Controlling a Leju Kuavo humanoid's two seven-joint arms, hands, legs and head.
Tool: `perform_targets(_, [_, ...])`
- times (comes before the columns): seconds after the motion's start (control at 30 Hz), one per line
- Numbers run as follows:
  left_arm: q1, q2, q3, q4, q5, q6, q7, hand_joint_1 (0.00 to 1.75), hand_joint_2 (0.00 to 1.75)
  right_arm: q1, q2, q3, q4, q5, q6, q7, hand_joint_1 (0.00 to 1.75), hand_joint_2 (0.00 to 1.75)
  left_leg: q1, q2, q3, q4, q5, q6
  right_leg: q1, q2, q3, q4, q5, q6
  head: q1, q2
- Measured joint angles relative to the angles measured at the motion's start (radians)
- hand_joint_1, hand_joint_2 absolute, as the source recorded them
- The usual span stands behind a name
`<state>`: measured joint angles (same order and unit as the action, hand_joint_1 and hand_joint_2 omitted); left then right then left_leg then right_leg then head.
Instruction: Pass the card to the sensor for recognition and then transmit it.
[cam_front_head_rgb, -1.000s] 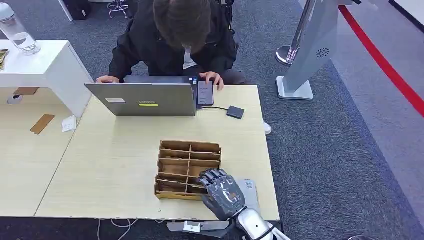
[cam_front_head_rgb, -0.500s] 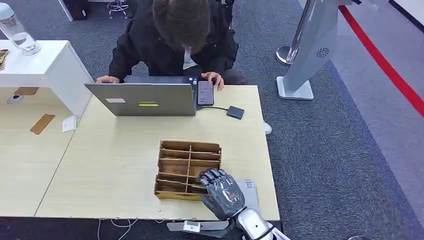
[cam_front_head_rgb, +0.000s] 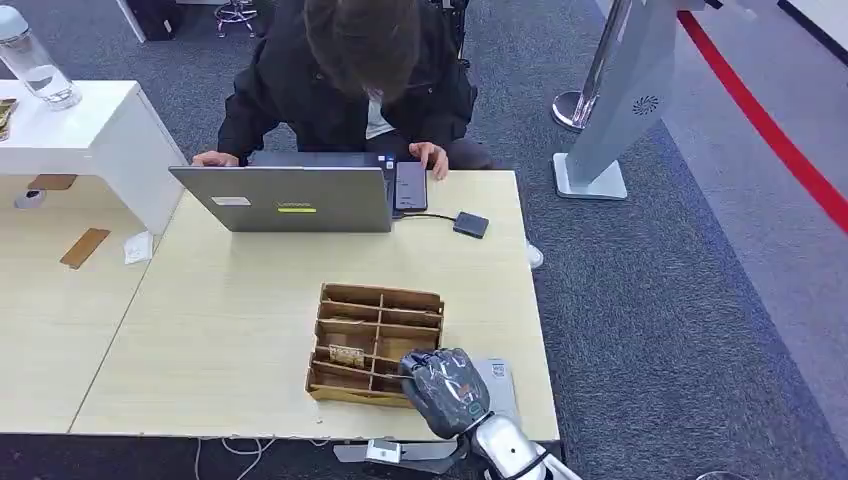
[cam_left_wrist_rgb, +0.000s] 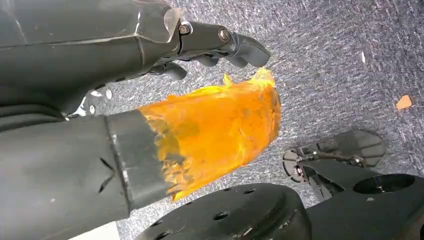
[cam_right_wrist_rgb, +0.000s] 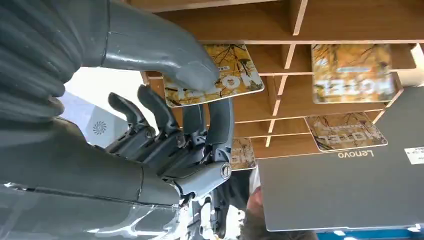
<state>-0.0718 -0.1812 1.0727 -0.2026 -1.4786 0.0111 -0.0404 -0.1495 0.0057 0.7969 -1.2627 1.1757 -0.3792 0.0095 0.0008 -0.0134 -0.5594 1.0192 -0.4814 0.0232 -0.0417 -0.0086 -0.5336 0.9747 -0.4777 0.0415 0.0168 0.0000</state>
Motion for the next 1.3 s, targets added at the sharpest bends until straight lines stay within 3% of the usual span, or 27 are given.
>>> perform_targets(0.57, [0.000, 0.000, 0.000, 0.000, -0.001, 0.000, 0.000, 0.00, 0.00, 0.000, 0.001, -0.003, 0.000, 0.000, -0.007, -0.008, 1.75, 1.75, 0.000, 0.000, 0.000, 0.000, 0.000, 0.000, 0.000, 0.000, 0.000, 0.000, 0.000, 0.000, 0.000, 0.000])
perform_targets(0.77, [0.000, 0.000, 0.000, 0.000, -0.002, 0.000, 0.000, 0.00, 0.00, 0.008, 0.000, -0.007, -0.008, -0.006, -0.058, -0.041, 1.75, 1.75, 0.000, 0.000, 0.000, 0.000, 0.000, 0.000, 0.000, 0.000, 0.000, 0.000, 0.000, 0.000, 0.000, 0.000])
perform_targets(0.97, [0.000, 0.000, 0.000, 0.000, -0.002, 0.000, -0.001, 0.00, 0.00, 0.025, 0.000, -0.010, -0.077, -0.010, -0.117, -0.066, 1.75, 1.75, 0.000, 0.000, 0.000, 0.000, 0.000, 0.000, 0.000, 0.000, 0.000, 0.000, 0.000, 0.000, 0.000, 0.000])
perform_targets(1.3, [0.000, 0.000, 0.000, 0.000, 0.004, 0.001, -0.003, 0.00, 0.00, 0.045, -0.014, -0.019, -0.197, -0.014, -0.148, -0.080, 1.75, 1.75, 0.000, 0.000, 0.000, 0.000, 0.000, 0.000, 0.000, 0.000, 0.000, 0.000, 0.000, 0.000, 0.000, 0.000])
